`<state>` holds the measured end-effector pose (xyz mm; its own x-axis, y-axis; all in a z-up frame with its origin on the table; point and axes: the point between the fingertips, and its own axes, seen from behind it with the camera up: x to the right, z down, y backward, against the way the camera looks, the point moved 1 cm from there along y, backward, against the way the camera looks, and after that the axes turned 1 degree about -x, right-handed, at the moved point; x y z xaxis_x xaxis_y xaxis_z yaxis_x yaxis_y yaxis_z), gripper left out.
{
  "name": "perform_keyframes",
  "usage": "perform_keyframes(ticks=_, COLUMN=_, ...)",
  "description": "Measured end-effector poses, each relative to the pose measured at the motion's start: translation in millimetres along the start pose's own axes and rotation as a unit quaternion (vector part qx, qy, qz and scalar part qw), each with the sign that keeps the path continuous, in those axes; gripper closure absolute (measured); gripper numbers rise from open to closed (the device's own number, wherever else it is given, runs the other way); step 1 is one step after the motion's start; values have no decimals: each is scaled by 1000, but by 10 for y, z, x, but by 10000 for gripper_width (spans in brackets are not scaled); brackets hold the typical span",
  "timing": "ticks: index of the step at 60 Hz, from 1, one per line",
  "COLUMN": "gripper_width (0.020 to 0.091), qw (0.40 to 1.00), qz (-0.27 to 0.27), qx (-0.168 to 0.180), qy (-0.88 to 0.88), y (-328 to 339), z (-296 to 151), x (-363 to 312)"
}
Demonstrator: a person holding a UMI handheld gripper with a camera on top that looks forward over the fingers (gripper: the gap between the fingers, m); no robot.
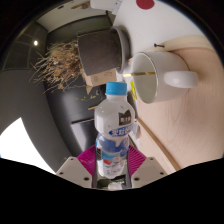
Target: Pour water
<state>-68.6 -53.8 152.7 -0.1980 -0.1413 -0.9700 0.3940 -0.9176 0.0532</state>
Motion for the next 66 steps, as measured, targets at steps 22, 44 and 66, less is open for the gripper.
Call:
perform_keyframes(ticks=22, gripper_width=725, qw=999, qz=-2, qx=-7, qy=-44, y=66, z=-1, x=1)
perform_keyframes(ticks=44, gripper_width=721, qw=833, qz=105, qx=104, qy=533, y=442, z=-490, x=-910)
perform_keyframes(ticks=66, gripper_width=720, qw=632, qz=188, qx=212, qy=721, y=1244, z=-2281, x=-1443)
